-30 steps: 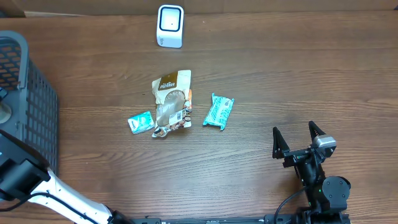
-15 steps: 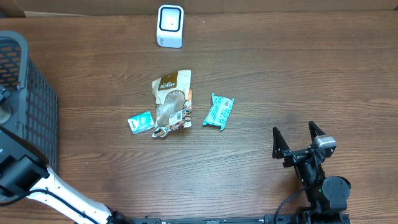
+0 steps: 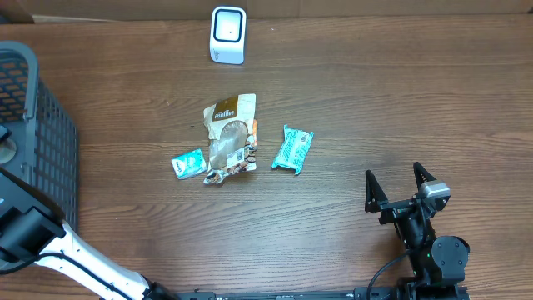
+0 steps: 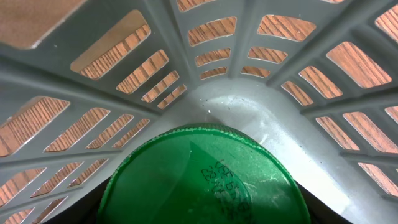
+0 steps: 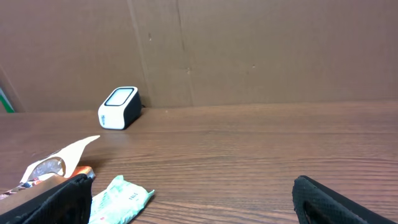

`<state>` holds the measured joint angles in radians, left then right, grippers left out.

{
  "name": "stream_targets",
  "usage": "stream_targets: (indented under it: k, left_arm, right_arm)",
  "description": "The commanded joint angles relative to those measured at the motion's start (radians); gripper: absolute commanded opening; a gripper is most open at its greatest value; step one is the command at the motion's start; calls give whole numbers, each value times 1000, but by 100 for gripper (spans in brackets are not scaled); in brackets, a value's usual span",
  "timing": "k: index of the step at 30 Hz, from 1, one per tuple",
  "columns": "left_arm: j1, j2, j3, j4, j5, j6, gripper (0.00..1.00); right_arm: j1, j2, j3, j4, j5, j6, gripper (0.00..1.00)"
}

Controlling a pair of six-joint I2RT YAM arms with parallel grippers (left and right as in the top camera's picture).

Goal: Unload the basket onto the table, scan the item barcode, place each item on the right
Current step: 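Reach the left gripper into the basket and grasp the green-lidded jar, then place the green-lidded jar on the table right of the packet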

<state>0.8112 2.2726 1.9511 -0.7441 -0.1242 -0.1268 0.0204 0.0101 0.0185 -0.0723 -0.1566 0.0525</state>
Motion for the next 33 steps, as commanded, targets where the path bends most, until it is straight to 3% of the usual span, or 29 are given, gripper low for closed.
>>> stream_targets:
  k: [1,8,16,20,28,29,33]
  left_arm:
    - [-6,-16,23,-20,89,-8,51]
    - [-6,-178,111,-75,167,-36,48]
    - [-8,-539,127,-88,344,-39,46]
    - [-29,-692,127,-117,459,-32,49]
    - [-290,-808,126,-356,601,77,50]
    - [-401,-797,125,-415,604,123,50]
    - [-611,-747,124,-490,595,208,49]
  right_arm:
    - [-3,-7,-10,4,5,0,100]
    - [-3,-7,-10,4,5,1,100]
    - [-3,-7,-10,4,5,1,100]
    - [-3,-7,-10,4,5,1,100]
    - [-3,-7,-10,4,5,1,100]
    - [-3,-7,-10,4,5,1,100]
    - [-3,-7,-10,4,5,1,100]
